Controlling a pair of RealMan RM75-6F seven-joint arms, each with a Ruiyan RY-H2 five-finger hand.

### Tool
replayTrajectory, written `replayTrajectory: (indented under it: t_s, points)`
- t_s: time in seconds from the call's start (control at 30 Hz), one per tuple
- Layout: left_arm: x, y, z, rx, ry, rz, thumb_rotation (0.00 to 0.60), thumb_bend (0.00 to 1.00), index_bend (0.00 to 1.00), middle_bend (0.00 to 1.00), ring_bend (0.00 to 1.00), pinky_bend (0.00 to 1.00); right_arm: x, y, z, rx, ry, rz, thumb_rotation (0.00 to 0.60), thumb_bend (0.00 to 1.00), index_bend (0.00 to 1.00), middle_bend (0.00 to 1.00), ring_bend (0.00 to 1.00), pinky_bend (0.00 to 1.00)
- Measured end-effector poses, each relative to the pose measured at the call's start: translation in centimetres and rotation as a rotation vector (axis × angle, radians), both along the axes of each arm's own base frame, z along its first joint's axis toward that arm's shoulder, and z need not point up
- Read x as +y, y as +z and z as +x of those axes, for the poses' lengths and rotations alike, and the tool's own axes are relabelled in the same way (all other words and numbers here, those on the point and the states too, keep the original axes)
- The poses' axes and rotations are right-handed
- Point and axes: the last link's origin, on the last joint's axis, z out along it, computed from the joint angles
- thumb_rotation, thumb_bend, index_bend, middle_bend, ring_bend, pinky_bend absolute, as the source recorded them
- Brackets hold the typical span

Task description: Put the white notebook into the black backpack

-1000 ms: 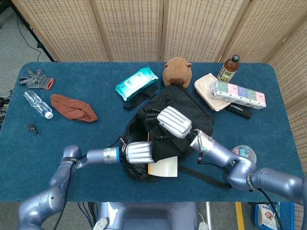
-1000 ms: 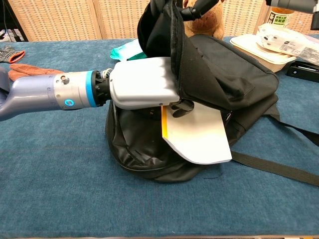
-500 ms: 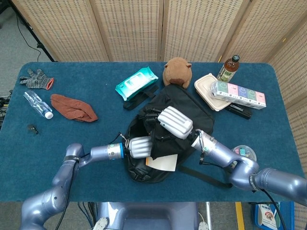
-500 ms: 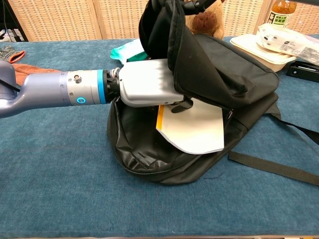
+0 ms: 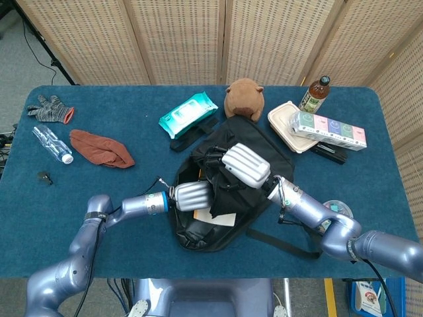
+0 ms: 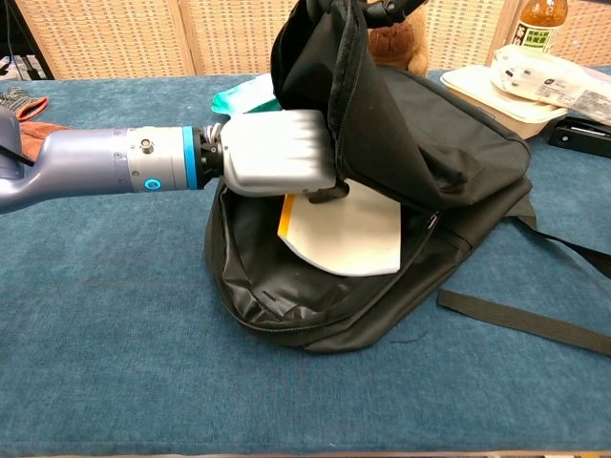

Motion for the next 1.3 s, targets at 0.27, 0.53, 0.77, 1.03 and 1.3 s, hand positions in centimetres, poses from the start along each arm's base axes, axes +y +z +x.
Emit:
replayTrajectory:
  t_s: [0.27,0.53,0.77,1.03,1.3]
  points:
    - [0.8,0.5,-0.2,-0.003,0.017,0.065,0.600,0.53,0.78,0.58,0.45,0.63,-0.3,0.1,-0.1,0.004,-0.011,-0.009,0.600,0.70,0.64,0.44,0.29,0.46]
    - [1.2,0.0,-0.1,-0.052,0.095,0.128,0.600,0.44,0.48,0.35,0.31,0.63,-0.2,-0.1,-0.1,0.011,-0.012,-0.013,0.600,0.70,0.64,0.44,0.29,0.46]
    - [1.0,0.6,-0.6,-0.105,0.132,0.075,0.600,0.18,0.18,0.18,0.22,0.63,-0.3,-0.6,-0.3,0.024,-0.018,-0.023,0.600,0.71,0.64,0.44,0.29,0.46]
    - [0.8,3.2,-2.1,-0.190,0.159,0.012,0.600,0.00,0.11,0.14,0.21,0.63,-1.0,-1.4,-1.0,0.057,-0.040,-0.045,0.600,0.71,0.64,0.44,0.29,0.46]
    - [-0.2,6.4,-4.2,-0.320,0.172,-0.071,0.600,0.00,0.17,0.14,0.22,0.63,-2.3,-2.8,-2.7,0.104,-0.116,-0.066,0.600,0.71,0.64,0.44,0.29,0.46]
